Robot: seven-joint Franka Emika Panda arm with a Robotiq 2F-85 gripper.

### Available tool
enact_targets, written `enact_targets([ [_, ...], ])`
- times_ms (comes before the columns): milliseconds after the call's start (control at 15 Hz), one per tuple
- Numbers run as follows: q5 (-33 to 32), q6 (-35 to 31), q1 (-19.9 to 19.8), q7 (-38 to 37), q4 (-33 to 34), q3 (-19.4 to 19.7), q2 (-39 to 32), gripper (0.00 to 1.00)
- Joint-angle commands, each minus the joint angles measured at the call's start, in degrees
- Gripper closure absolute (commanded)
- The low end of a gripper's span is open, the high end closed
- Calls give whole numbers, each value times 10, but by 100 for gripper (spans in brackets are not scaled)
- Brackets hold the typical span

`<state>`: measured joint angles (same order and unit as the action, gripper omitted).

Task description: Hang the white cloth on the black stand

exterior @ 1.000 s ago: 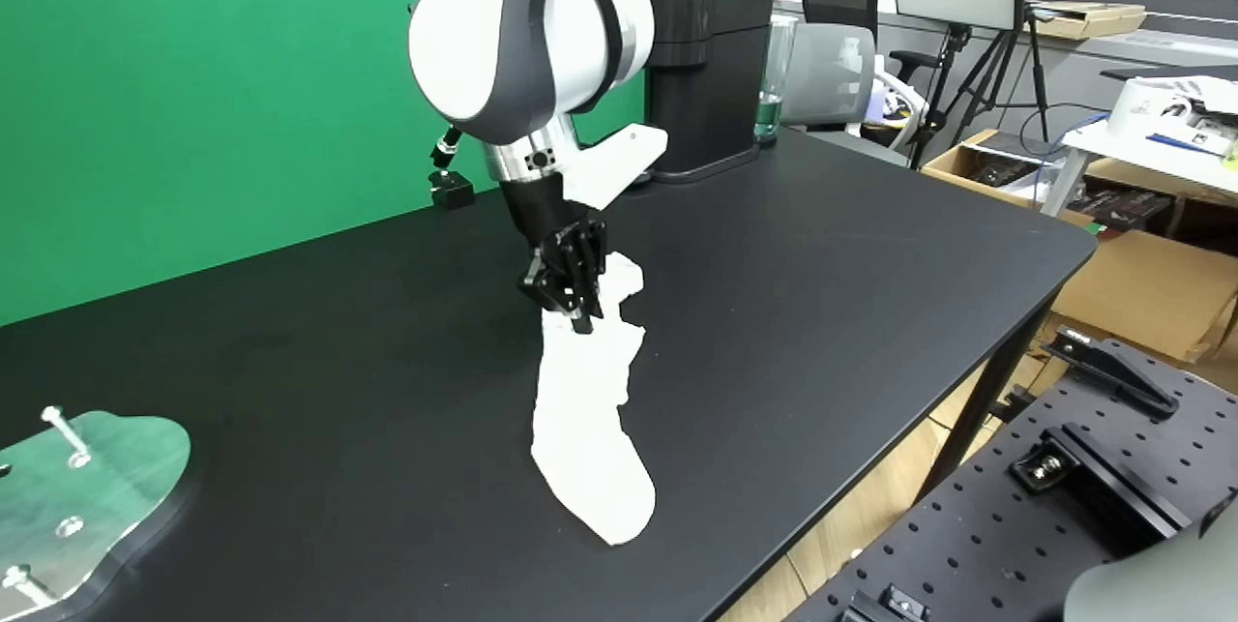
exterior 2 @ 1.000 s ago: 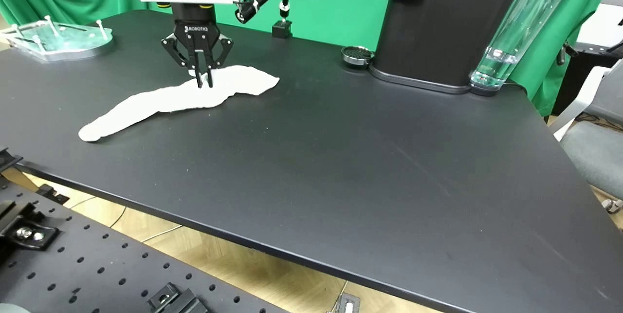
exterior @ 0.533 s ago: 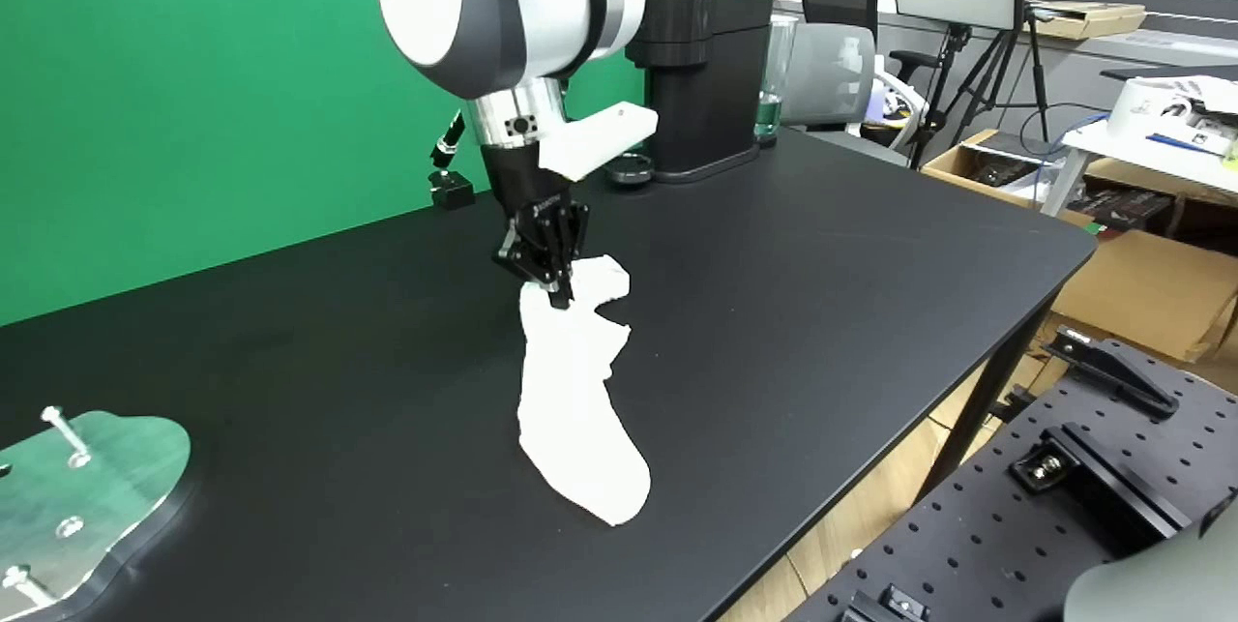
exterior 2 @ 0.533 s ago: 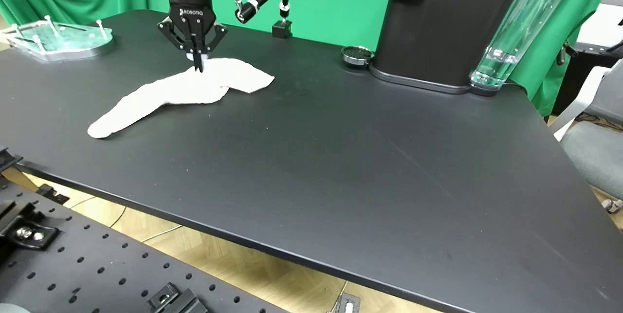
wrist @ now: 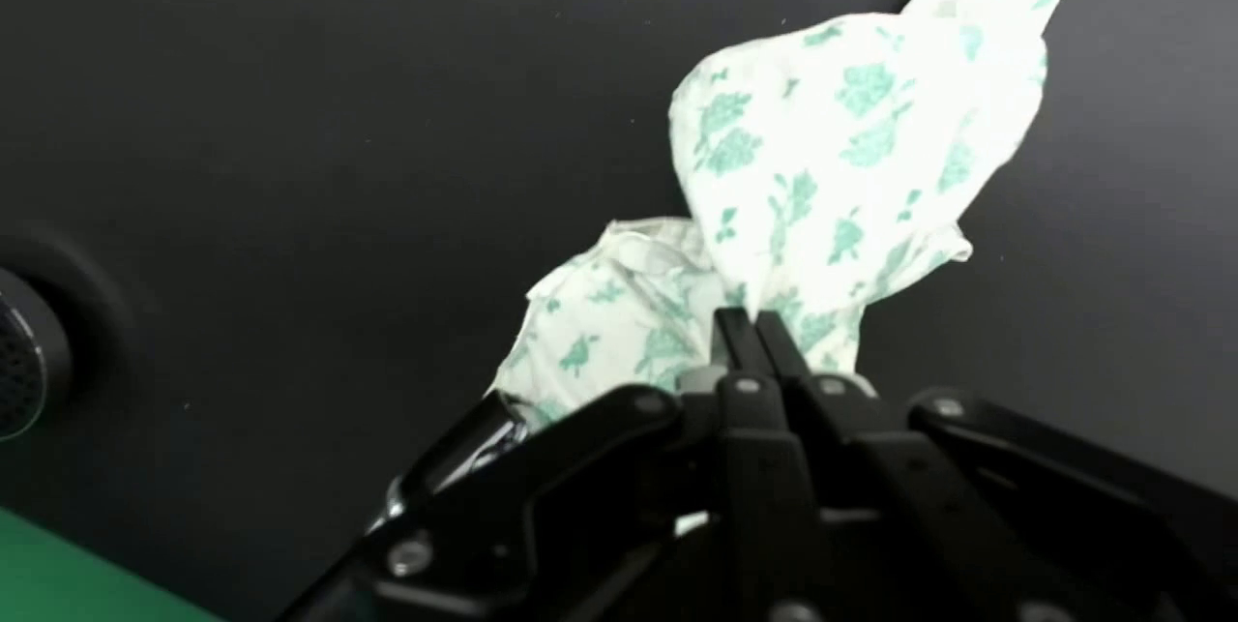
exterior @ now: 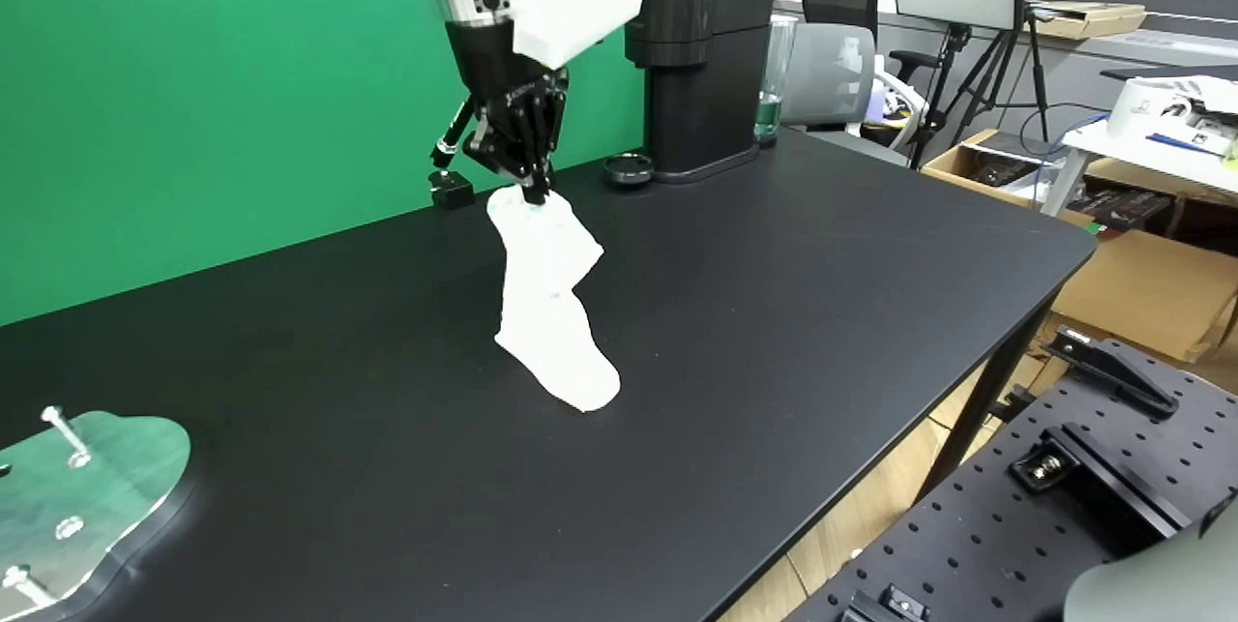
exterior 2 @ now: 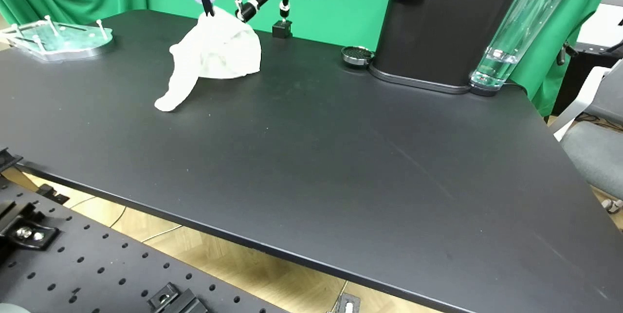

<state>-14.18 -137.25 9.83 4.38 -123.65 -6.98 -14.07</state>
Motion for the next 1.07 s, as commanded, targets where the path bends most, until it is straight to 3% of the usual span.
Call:
enact_targets([
  [0,-34,28,16,-54,2,3,46,100],
  [400,-89,62,25,-128,3,-4,113,100],
  [1000,-100,26,-32,-167,8,25,108,100],
])
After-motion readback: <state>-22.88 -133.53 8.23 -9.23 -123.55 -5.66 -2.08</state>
